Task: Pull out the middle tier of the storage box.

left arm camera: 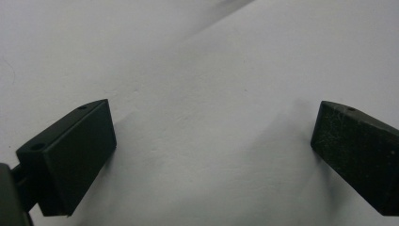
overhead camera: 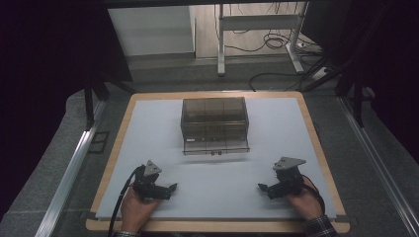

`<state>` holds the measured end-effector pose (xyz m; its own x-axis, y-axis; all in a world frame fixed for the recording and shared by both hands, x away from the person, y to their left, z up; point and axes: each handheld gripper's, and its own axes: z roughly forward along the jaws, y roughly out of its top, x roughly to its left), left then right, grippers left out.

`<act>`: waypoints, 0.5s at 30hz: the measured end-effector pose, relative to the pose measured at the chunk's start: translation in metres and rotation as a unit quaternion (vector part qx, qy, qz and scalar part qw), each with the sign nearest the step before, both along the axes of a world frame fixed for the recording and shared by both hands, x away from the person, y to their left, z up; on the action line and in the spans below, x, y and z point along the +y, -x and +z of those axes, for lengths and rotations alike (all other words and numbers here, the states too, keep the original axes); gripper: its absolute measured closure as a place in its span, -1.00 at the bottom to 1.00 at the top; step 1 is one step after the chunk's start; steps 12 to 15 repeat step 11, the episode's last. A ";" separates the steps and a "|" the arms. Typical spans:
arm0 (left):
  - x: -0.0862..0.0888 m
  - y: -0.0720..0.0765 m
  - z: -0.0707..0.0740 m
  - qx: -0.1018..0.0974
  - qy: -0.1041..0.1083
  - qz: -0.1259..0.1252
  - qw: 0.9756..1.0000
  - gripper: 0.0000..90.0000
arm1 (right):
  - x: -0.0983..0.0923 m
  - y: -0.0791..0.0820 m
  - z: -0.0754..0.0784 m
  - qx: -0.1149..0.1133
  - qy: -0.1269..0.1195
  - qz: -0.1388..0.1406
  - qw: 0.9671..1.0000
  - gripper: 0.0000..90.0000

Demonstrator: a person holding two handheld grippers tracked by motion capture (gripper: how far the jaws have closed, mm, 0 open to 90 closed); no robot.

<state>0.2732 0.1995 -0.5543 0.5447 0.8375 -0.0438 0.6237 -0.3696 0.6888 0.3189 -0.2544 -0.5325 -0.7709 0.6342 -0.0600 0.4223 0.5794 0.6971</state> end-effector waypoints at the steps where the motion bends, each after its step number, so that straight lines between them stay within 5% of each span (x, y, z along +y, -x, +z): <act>1: 0.000 0.000 0.000 0.000 0.000 0.000 1.000 -1.00 | 0.001 0.000 -0.001 0.002 0.003 0.003 1.000 -1.00; 15: 0.000 0.000 0.000 0.000 0.000 0.000 1.000 -1.00 | 0.000 -0.001 -0.002 0.008 0.000 0.002 1.000 -1.00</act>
